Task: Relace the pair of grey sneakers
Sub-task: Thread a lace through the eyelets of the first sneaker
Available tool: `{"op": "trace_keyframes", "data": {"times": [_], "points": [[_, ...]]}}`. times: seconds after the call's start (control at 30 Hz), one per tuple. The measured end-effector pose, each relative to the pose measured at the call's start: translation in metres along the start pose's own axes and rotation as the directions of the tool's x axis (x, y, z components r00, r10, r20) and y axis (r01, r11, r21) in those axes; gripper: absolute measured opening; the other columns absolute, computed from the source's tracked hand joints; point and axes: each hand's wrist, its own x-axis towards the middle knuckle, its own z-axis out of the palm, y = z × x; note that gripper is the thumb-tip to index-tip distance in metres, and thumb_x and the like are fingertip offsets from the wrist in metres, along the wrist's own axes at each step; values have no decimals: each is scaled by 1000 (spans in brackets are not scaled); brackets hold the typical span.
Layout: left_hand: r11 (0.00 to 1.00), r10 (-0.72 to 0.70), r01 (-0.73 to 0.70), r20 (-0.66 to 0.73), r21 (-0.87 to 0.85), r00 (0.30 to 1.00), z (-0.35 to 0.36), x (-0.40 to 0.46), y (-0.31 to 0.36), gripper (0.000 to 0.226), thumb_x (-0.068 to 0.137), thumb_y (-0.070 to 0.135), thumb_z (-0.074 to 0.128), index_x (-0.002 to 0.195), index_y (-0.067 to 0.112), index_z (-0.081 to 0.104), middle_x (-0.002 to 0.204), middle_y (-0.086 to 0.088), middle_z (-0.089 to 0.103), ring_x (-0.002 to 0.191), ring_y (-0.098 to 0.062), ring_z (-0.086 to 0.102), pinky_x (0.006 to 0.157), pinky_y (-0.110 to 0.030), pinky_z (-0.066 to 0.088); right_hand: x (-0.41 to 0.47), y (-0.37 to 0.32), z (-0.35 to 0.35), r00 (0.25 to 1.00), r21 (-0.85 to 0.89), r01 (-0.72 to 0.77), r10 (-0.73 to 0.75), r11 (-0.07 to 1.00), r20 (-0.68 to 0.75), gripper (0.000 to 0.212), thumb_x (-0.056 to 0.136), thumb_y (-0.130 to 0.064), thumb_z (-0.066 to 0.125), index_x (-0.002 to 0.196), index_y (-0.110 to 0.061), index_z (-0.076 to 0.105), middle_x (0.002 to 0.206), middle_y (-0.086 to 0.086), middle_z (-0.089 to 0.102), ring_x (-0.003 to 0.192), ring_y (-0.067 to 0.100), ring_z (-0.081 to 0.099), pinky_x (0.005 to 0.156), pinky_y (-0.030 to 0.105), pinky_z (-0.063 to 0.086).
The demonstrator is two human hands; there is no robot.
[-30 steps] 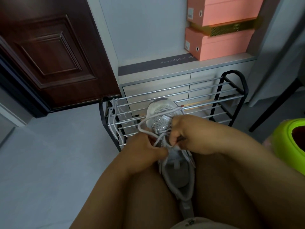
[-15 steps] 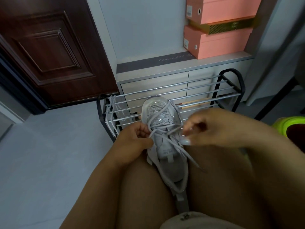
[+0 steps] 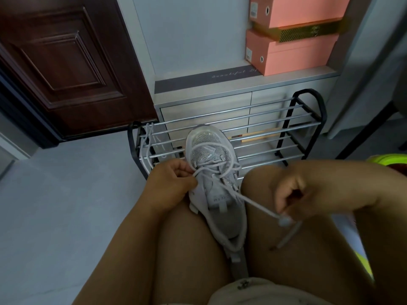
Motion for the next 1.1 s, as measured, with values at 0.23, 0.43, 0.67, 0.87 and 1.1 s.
{"op": "trace_keyframes", "data": {"times": [0.23, 0.43, 0.67, 0.87, 1.1], "points": [[1000, 8, -9, 25, 2, 1000, 3, -5, 4, 22, 70, -5, 66, 80, 15, 67, 66, 3, 69, 61, -8, 64, 56, -19, 52, 48, -20, 21, 827, -230, -235, 70, 944, -559, 35, 70, -63, 62, 83, -31, 58, 76, -12, 55, 70, 3, 51, 56, 18, 37], [999, 24, -24, 6, 29, 1000, 3, -6, 5, 22, 70, -5, 65, 81, 14, 67, 70, -2, 68, 61, -10, 63, 57, -19, 53, 86, -21, 40, 744, -356, -385, 58, 852, -666, 36, 87, -41, 52, 113, -17, 48, 110, 3, 55, 99, 22, 53, 69, 27, 31], [998, 21, -18, -52, 59, 998, 5, -3, 3, 23, 70, -2, 67, 85, 15, 68, 78, -9, 70, 71, -19, 66, 65, -29, 56, 44, -14, 13, 913, -117, 57, -99, 991, -396, 28, 89, -22, 59, 64, -27, 45, 65, -11, 46, 63, 0, 43, 62, 20, 32], [996, 38, -33, -60, 85, 998, 5, -4, 1, 25, 71, 0, 68, 86, 20, 66, 77, -6, 68, 67, -12, 64, 59, -21, 51, 6, 14, -9, 805, 605, 578, -260, 547, -534, 21, 75, -27, 70, 60, -18, 58, 51, -2, 49, 50, 12, 39, 51, 21, 34], [933, 243, -214, -69, 290, 967, 12, -16, 17, 36, 68, 16, 74, 96, 28, 54, 92, 11, 56, 83, -3, 54, 67, -12, 45, 24, 22, -14, 760, 761, 631, 78, 148, -646, 30, 91, -35, 42, 70, -17, 53, 40, -9, 31, 36, 4, 22, 36, 14, 20]]}}
